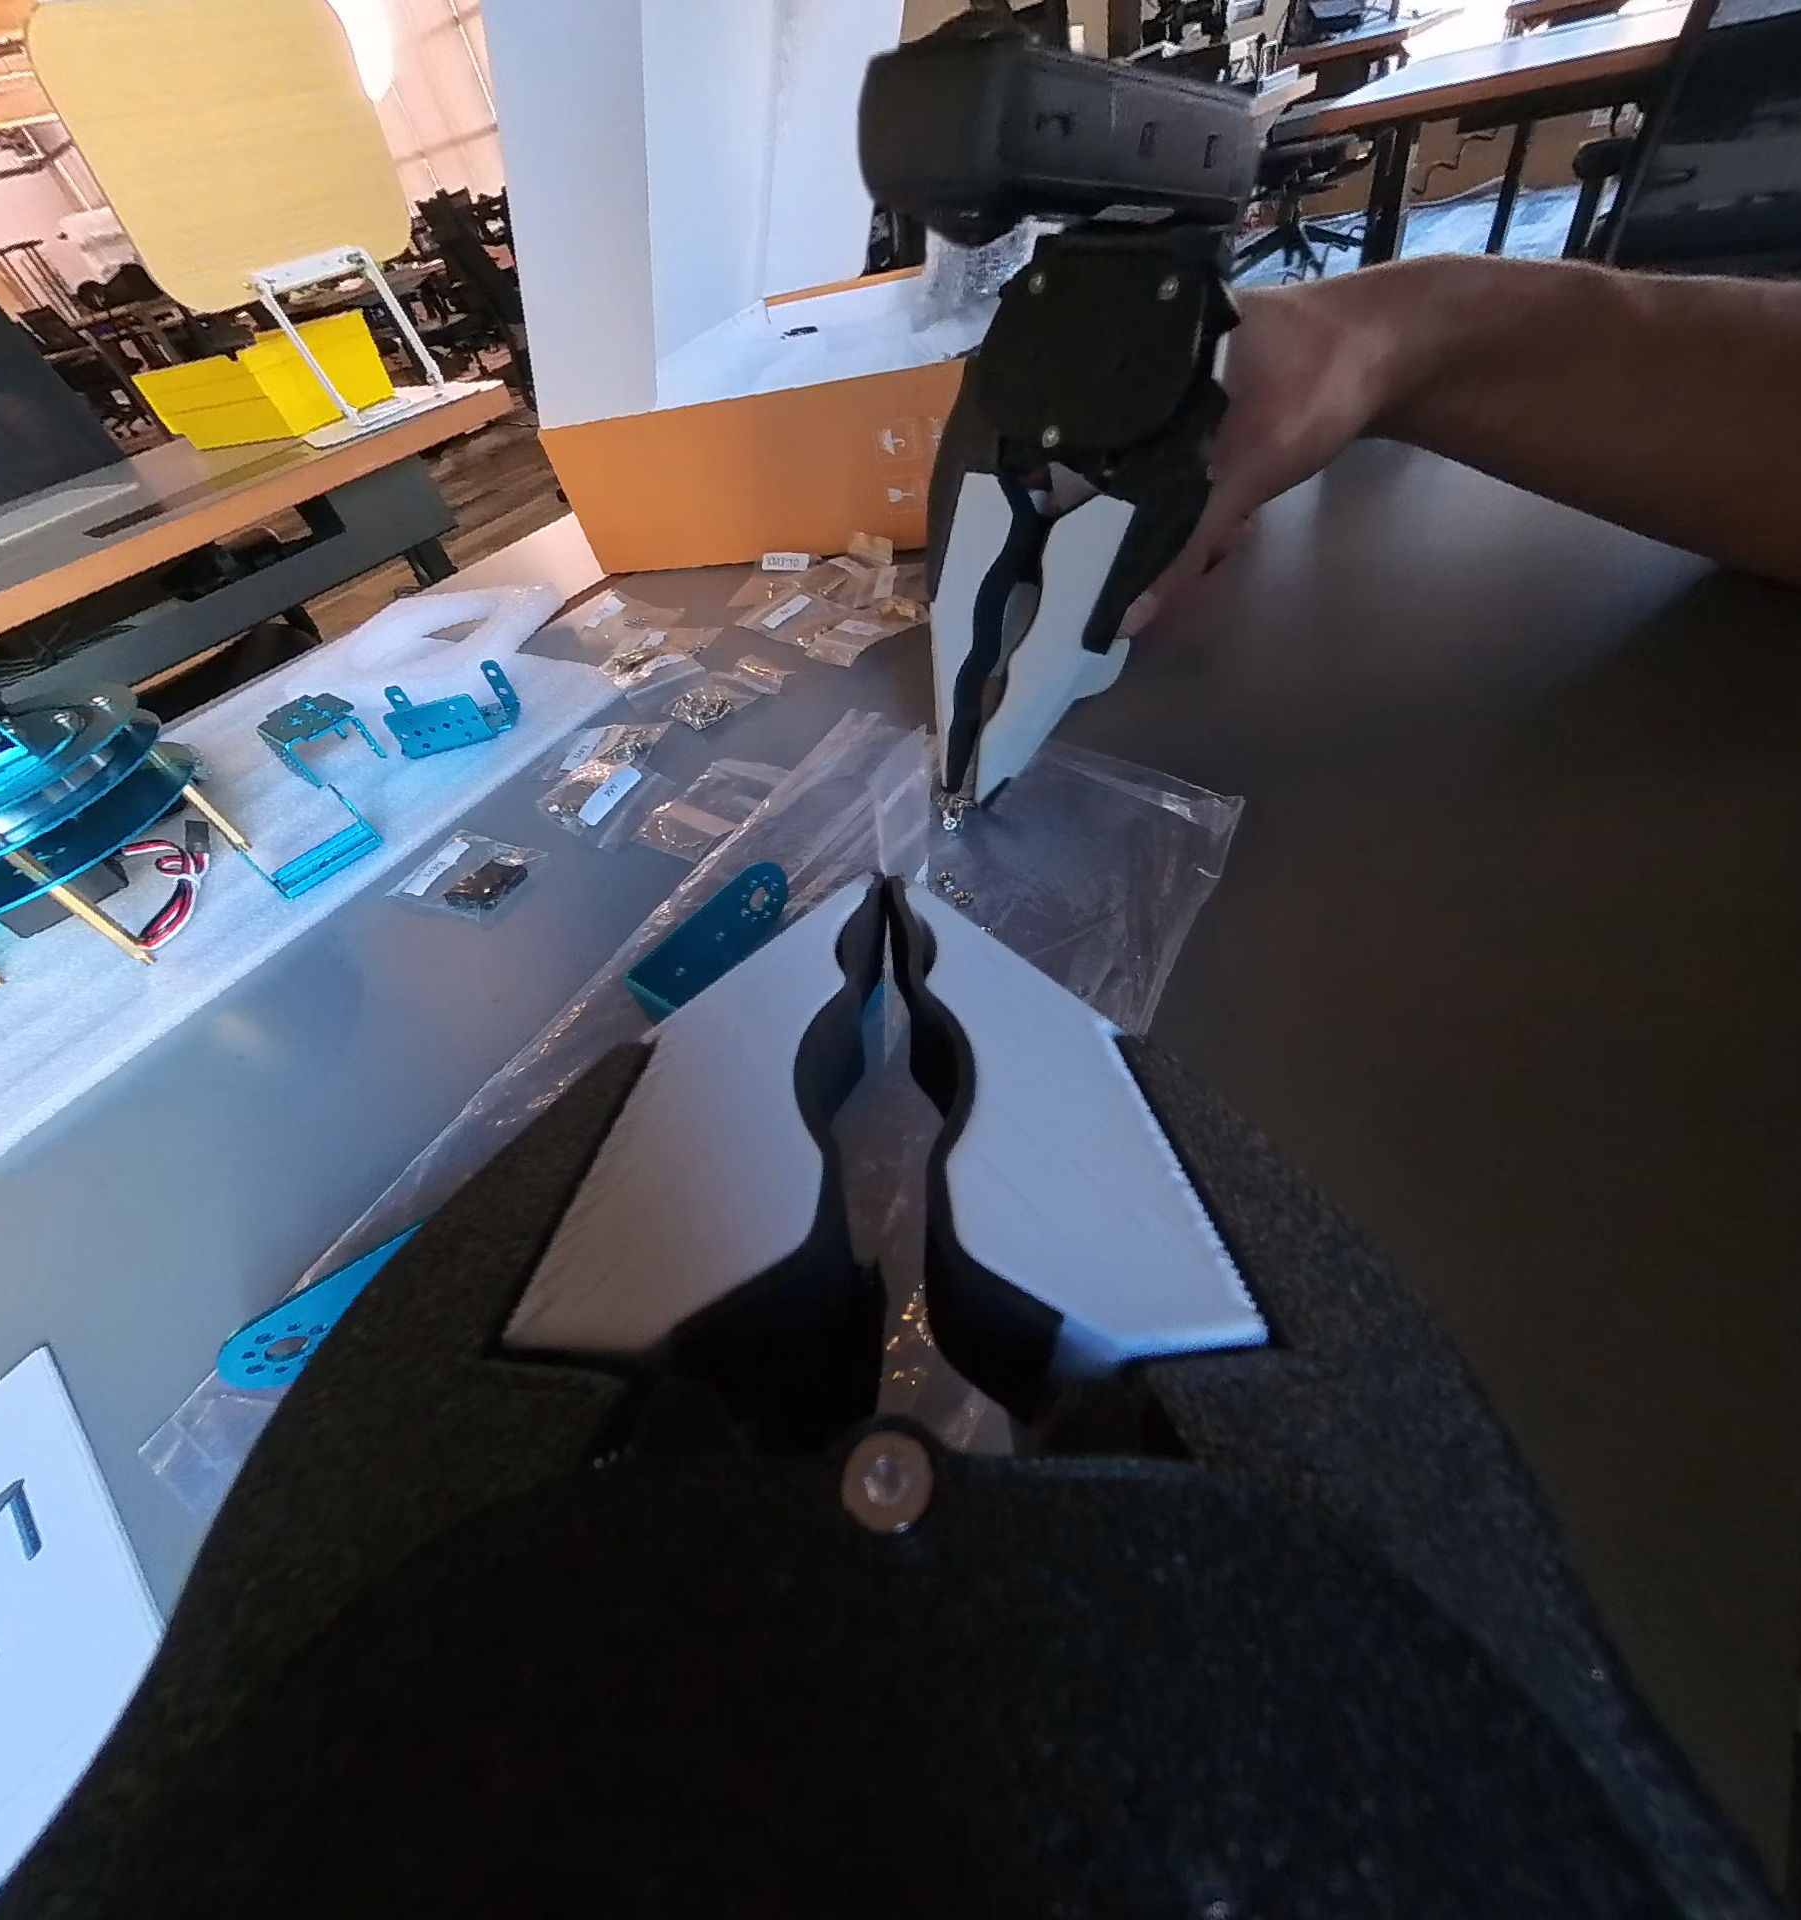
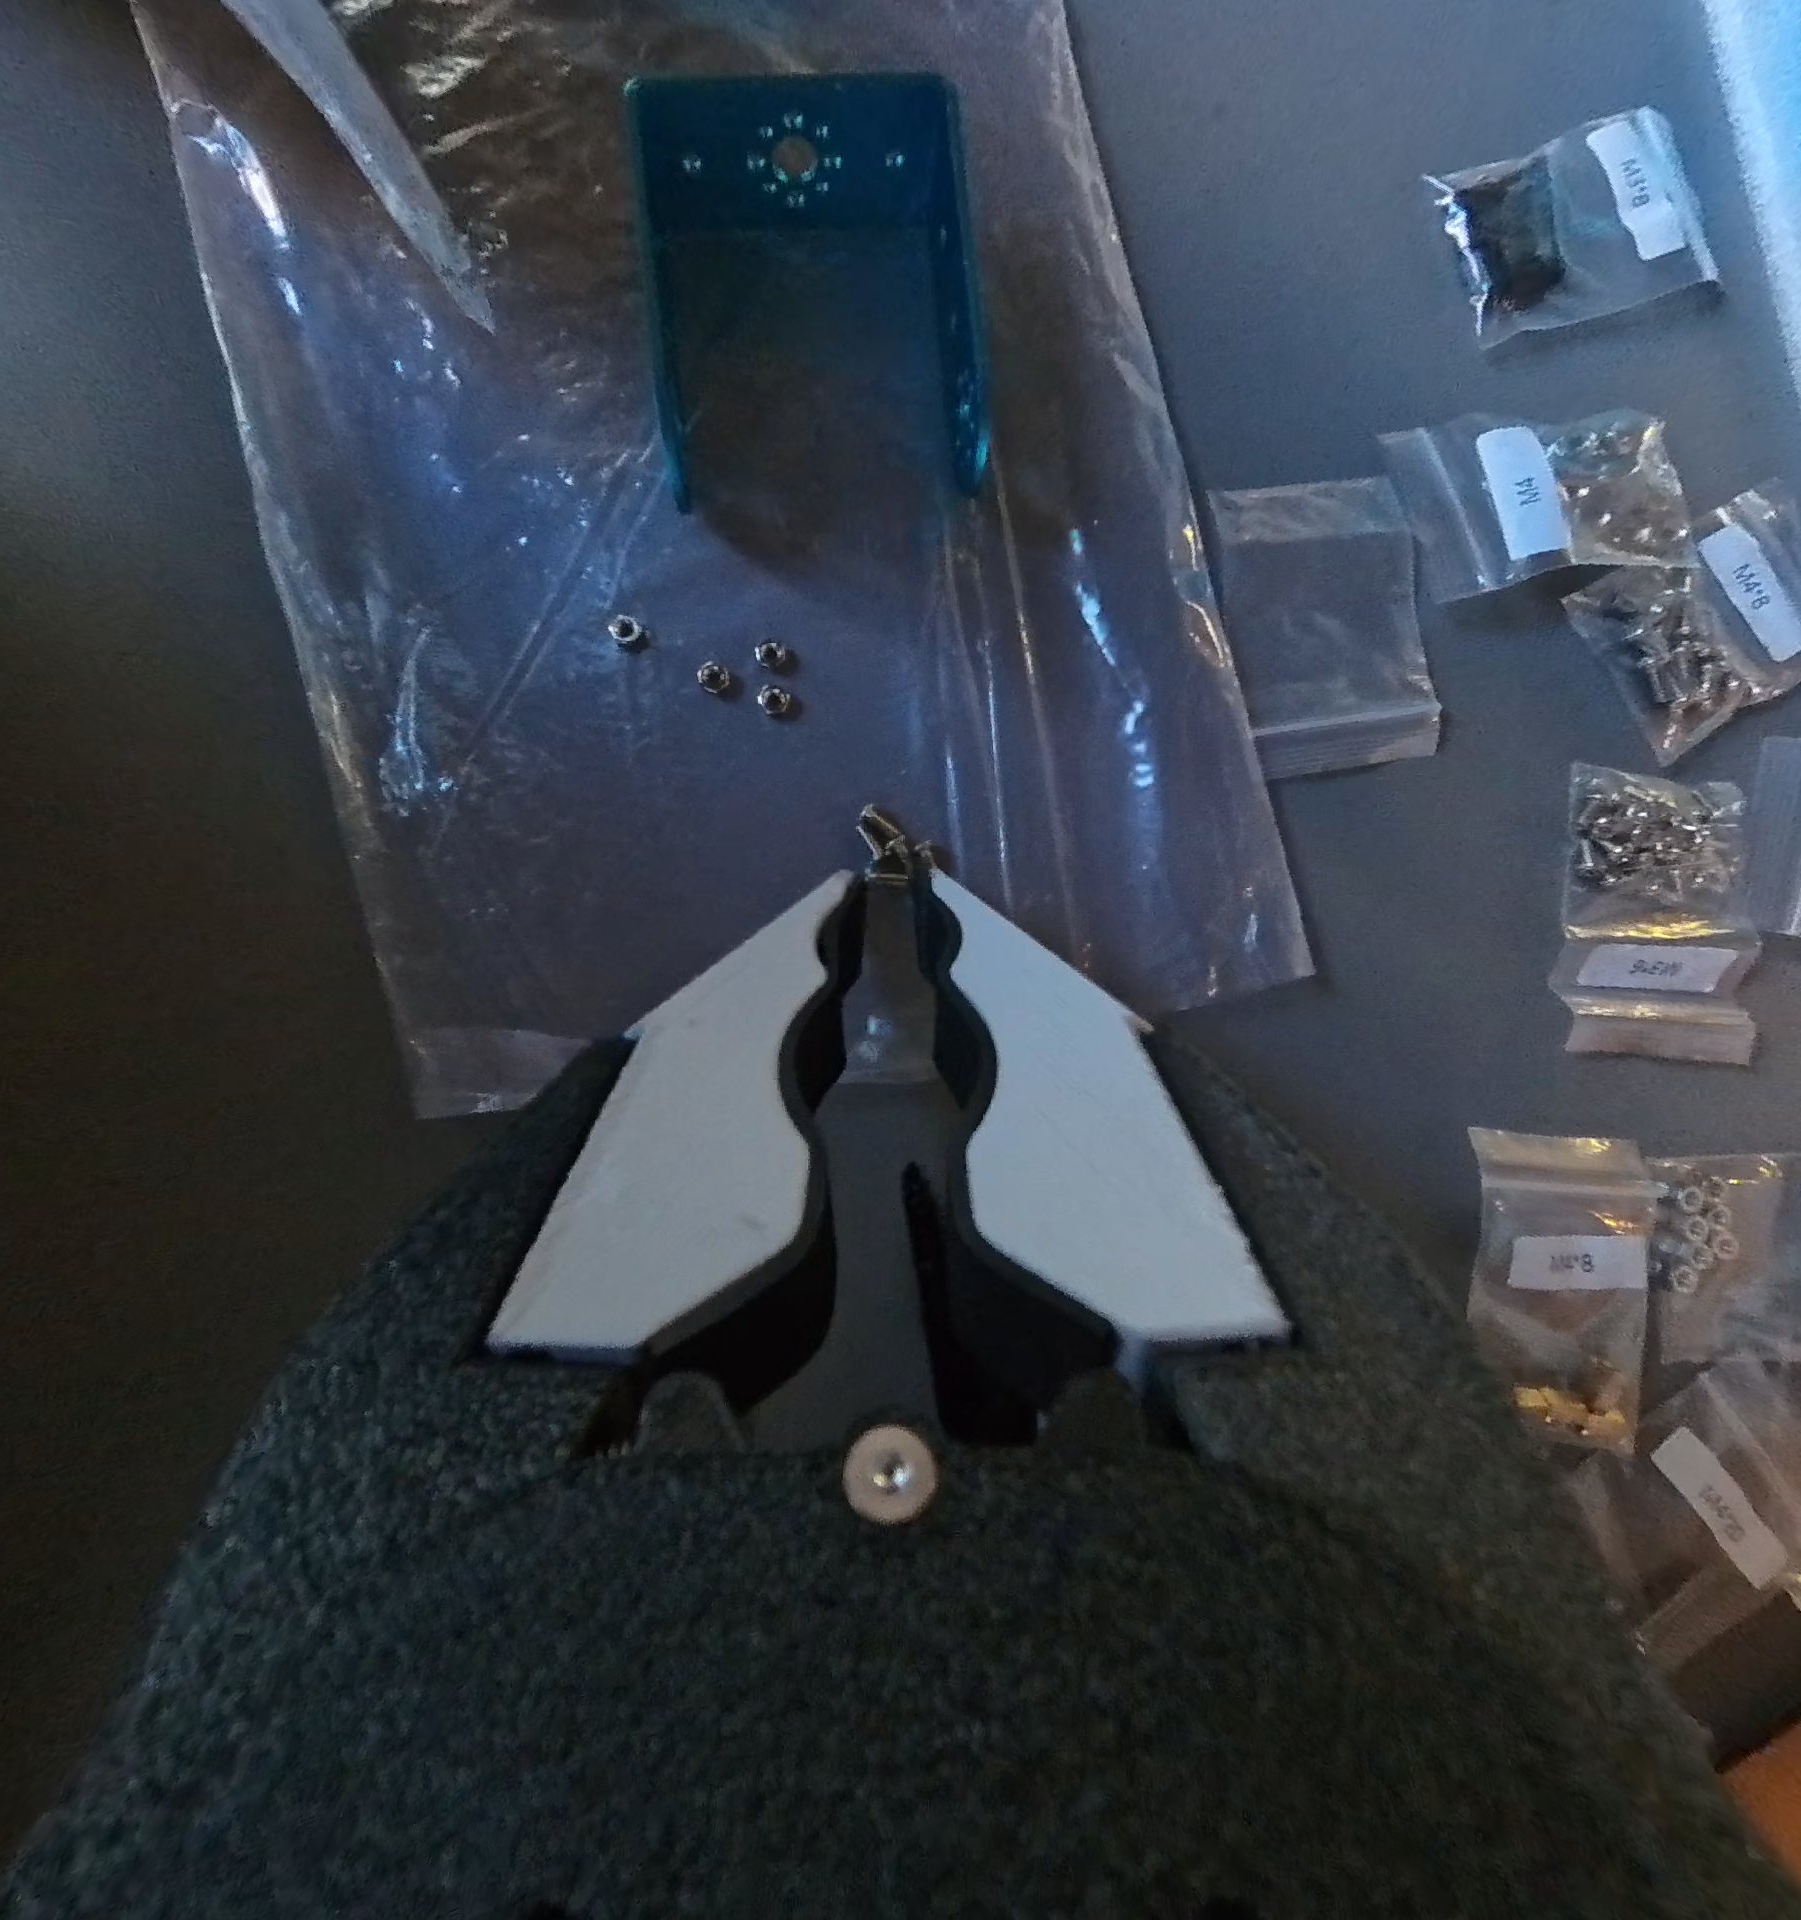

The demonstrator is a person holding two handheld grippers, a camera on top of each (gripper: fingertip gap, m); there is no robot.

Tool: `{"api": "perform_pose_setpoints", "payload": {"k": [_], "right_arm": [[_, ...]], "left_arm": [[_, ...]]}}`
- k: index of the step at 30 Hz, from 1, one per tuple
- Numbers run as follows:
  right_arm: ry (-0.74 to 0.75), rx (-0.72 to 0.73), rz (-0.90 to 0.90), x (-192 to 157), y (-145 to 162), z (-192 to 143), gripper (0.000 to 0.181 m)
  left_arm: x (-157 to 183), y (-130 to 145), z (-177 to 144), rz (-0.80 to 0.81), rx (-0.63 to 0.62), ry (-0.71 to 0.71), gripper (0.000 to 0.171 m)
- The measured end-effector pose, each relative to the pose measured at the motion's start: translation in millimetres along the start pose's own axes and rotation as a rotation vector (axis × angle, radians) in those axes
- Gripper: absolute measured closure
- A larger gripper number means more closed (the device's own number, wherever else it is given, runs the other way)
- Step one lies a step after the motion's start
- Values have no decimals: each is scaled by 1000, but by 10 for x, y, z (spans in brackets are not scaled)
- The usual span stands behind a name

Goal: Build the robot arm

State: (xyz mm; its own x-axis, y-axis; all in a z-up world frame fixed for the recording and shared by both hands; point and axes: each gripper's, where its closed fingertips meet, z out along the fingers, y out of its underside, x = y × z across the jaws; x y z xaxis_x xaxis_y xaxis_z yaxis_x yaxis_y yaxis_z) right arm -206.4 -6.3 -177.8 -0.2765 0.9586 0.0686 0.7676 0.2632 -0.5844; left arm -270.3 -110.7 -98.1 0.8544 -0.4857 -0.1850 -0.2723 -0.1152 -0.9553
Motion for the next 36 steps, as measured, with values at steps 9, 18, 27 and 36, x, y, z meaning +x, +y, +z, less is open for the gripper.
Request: {"api": "perform_pose_setpoints", "payload": {"k": [9,18,27,36], "right_arm": [[-4,-3,-20,-20,-12,13,181],[-17,29,-39,-62,-72,-89,181],[-242,481,-81,-690,-1131,-550,181],[-281,431,-68,-802,-1198,-385,181]], "left_arm": [[0,-10,-9,-4,7,1,171],[-2,-9,-9,-2,8,-2,171],[6,2,1,6,0,-2,171],[56,20,15,41,-13,8,171]]}}
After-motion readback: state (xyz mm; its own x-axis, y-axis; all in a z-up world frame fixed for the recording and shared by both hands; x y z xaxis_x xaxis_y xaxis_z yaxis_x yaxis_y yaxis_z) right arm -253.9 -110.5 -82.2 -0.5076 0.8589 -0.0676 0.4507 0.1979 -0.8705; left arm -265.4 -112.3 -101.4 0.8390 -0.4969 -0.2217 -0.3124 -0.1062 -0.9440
